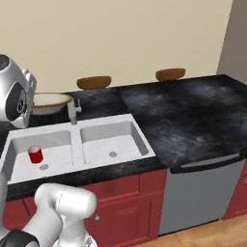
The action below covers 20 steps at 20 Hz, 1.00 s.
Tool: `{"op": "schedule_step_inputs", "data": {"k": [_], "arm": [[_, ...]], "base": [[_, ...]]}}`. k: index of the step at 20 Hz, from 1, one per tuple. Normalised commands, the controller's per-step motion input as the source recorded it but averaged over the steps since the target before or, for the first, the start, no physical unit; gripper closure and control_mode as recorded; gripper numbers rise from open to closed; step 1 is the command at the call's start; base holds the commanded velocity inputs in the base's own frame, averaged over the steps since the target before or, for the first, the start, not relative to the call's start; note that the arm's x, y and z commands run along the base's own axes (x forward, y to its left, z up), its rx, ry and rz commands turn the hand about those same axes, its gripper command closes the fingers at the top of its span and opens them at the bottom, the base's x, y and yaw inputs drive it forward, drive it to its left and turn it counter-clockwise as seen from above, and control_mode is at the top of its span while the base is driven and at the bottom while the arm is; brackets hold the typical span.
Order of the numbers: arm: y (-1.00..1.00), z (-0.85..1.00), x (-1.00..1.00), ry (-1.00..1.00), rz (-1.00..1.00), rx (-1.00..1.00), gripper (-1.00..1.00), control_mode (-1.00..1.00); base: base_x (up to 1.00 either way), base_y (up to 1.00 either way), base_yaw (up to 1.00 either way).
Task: Pick the mug and place it in the sink. Pick the bowl and place it in the open cabinet and then close the cabinet.
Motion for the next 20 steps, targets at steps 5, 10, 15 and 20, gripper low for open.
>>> {"op": "schedule_step_inputs", "data": {"k": [5, 10, 15, 20], "arm": [[0.0, 0.0, 0.0, 0.0, 0.0, 0.0, 1.0, 1.0], [0.0, 0.0, 0.0, 0.0, 0.0, 0.0, 1.0, 1.0], [0.0, 0.0, 0.0, 0.0, 0.0, 0.0, 1.0, 1.0], [0.0, 0.0, 0.0, 0.0, 0.0, 0.0, 1.0, 1.0]], "base": [[0.0, 0.0, -1.0], [0.0, 0.0, -1.0], [0.0, 0.0, -0.98], [0.0, 0.0, -0.94]]}}
